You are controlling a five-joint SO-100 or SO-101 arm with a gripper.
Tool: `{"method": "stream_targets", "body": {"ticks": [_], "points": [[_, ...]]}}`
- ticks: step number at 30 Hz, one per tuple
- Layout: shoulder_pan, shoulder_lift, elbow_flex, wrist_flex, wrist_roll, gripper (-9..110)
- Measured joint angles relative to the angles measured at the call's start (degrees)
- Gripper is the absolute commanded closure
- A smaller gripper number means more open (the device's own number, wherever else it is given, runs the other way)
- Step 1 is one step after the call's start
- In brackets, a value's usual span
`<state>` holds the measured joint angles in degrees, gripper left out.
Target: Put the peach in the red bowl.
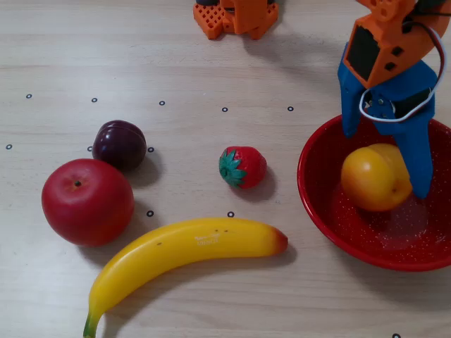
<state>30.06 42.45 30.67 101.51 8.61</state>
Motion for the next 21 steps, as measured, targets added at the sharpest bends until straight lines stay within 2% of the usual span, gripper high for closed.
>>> {"method": "stream_targets", "body": {"ticks": [2,7,11,15,21], "points": [[0.0,0.0,0.0,-1.76,0.0,45],[-1.14,4.66,1.76,-3.52,0.0,65],[-3.96,19.34,9.23,-6.5,0.0,90],[-8.44,37.0,20.83,-10.28,0.0,101],[-14.33,58.27,38.06,-10.63,0.0,101]]}}
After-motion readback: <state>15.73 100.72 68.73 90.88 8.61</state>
